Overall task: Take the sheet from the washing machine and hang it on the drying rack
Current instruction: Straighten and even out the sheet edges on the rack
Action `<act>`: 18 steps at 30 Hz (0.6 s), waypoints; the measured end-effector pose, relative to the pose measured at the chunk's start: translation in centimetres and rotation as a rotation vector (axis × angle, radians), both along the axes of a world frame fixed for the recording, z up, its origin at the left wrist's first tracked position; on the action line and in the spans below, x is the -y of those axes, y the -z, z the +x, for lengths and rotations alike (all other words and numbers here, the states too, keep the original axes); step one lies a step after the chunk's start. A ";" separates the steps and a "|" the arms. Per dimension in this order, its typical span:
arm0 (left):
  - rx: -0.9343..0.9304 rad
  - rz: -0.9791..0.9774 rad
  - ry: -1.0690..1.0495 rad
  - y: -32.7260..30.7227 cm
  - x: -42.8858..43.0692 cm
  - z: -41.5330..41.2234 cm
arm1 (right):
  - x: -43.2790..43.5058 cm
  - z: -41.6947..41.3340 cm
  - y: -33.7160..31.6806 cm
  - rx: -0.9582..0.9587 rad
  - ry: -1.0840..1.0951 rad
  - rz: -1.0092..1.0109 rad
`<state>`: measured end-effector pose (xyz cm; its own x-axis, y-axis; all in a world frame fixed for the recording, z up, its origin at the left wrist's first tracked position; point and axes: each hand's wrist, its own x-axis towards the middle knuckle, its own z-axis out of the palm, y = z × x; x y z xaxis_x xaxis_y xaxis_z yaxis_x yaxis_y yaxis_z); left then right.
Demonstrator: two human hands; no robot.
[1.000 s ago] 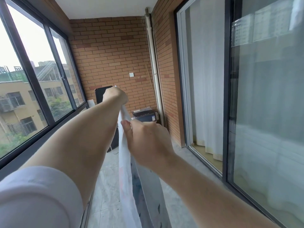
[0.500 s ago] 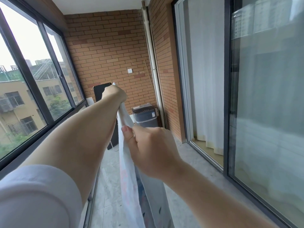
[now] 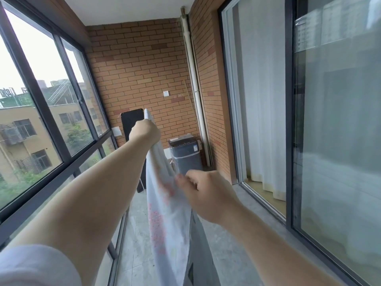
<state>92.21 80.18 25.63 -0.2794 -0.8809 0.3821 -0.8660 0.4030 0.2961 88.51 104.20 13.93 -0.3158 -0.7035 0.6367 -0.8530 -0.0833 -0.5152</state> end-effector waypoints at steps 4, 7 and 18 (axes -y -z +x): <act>0.143 -0.089 -0.040 0.3 0.3 -0.8 | 1.5 -2.2 0.3 0.091 -0.012 0.064; 0.271 -0.117 -0.100 0.3 0.9 -2.4 | 4.3 -6.0 0.4 0.146 -0.001 0.046; 0.306 -0.003 -0.383 -2.2 5.4 -10.7 | 12.9 -23.9 -2.4 0.141 -0.226 0.077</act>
